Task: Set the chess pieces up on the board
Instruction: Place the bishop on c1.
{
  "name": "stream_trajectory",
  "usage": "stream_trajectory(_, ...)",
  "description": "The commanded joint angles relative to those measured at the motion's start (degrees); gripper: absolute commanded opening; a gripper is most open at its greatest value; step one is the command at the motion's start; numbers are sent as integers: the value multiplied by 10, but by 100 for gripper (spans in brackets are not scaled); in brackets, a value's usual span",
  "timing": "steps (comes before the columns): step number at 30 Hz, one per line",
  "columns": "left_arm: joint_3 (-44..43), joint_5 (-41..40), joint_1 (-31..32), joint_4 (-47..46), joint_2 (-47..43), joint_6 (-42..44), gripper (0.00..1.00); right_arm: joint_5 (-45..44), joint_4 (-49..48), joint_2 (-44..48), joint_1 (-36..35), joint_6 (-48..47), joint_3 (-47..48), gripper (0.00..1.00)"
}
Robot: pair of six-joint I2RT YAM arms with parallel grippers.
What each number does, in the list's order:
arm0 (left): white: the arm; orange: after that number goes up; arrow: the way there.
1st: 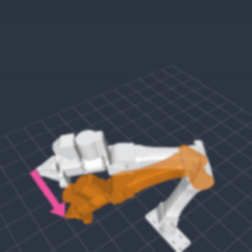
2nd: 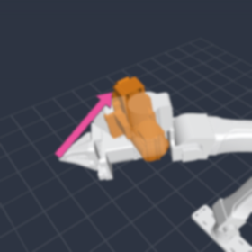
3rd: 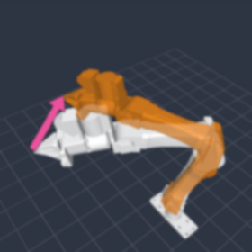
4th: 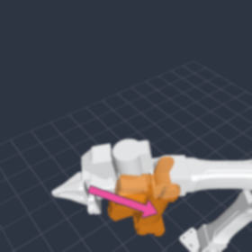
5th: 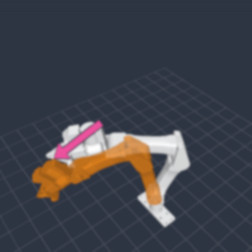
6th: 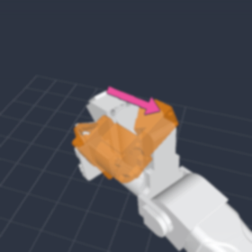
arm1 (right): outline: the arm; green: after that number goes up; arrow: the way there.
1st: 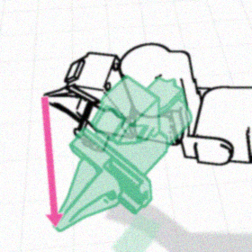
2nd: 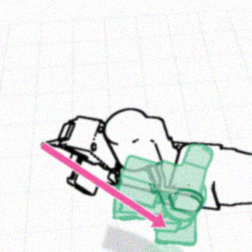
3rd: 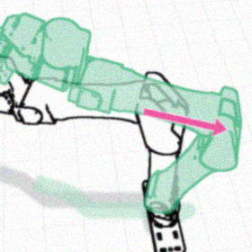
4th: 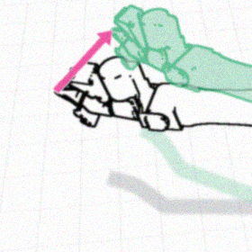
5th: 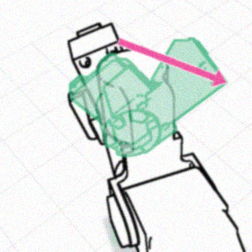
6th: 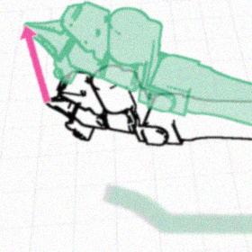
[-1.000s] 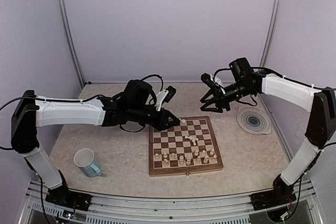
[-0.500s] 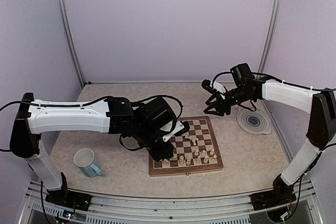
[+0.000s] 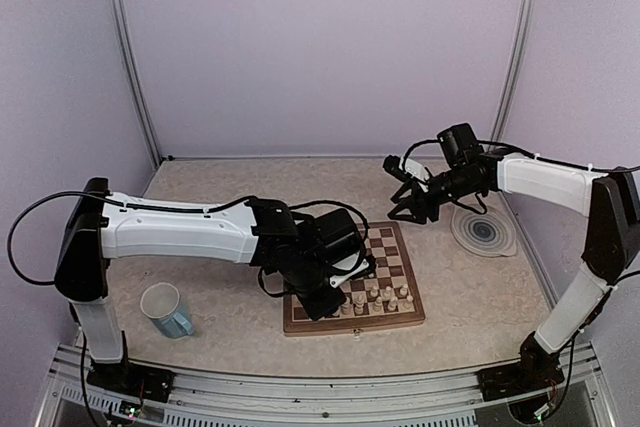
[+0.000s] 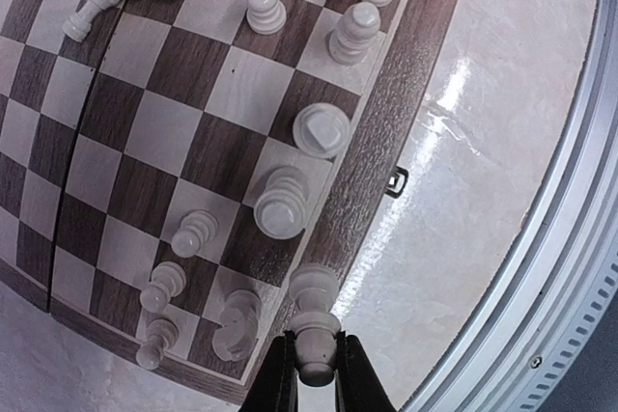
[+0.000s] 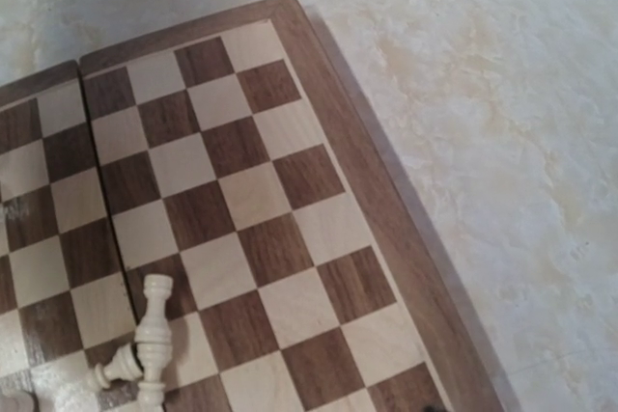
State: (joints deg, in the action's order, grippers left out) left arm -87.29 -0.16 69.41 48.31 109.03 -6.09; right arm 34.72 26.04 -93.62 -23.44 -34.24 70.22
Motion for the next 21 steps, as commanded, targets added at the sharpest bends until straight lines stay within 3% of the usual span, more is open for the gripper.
stream_trajectory(1,-16,-5,-7,1,25,12,6,6,1,-11,4,-7,-7,49)
stream_trajectory(21,-27,22,-30,0,56,23,9,7,9,-24,4,-11,-6,49)
